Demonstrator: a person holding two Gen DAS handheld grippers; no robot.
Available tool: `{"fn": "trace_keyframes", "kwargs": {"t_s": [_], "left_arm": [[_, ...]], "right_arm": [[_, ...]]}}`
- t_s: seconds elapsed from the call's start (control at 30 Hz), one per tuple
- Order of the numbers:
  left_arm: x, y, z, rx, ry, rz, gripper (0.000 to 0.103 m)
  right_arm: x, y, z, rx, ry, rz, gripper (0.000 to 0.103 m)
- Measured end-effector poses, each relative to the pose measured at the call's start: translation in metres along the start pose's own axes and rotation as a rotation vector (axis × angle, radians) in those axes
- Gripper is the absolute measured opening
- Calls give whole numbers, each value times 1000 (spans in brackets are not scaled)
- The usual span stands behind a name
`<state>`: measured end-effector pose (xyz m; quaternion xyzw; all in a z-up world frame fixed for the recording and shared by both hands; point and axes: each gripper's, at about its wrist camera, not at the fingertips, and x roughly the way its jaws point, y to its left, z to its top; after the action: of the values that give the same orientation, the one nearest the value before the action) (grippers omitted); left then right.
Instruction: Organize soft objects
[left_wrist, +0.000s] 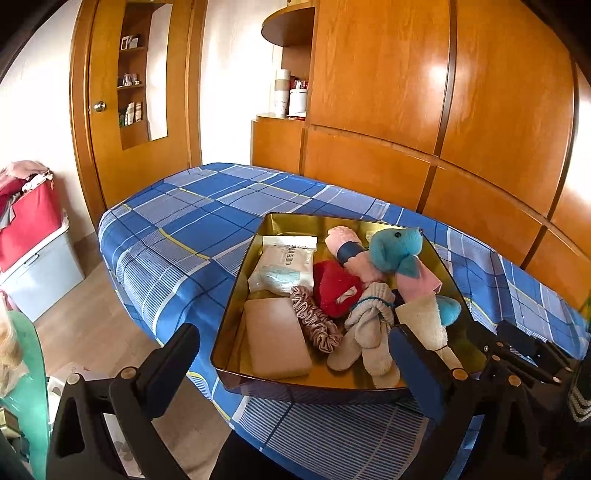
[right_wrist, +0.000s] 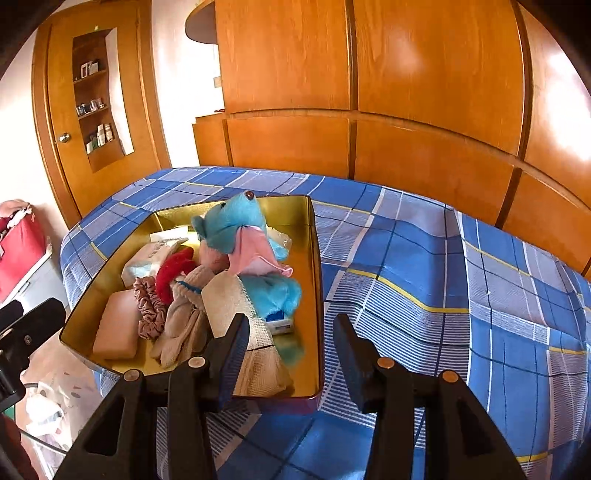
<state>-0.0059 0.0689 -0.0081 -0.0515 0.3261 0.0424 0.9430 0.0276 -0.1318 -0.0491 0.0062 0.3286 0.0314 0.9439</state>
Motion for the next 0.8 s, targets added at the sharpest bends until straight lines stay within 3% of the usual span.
{"fn": "trace_keyframes", "kwargs": {"t_s": [0.8], "left_arm": [[-2, 3, 0, -8, 5, 3, 103]], "right_arm": [[-9, 6, -3, -7, -28, 11, 47]]}}
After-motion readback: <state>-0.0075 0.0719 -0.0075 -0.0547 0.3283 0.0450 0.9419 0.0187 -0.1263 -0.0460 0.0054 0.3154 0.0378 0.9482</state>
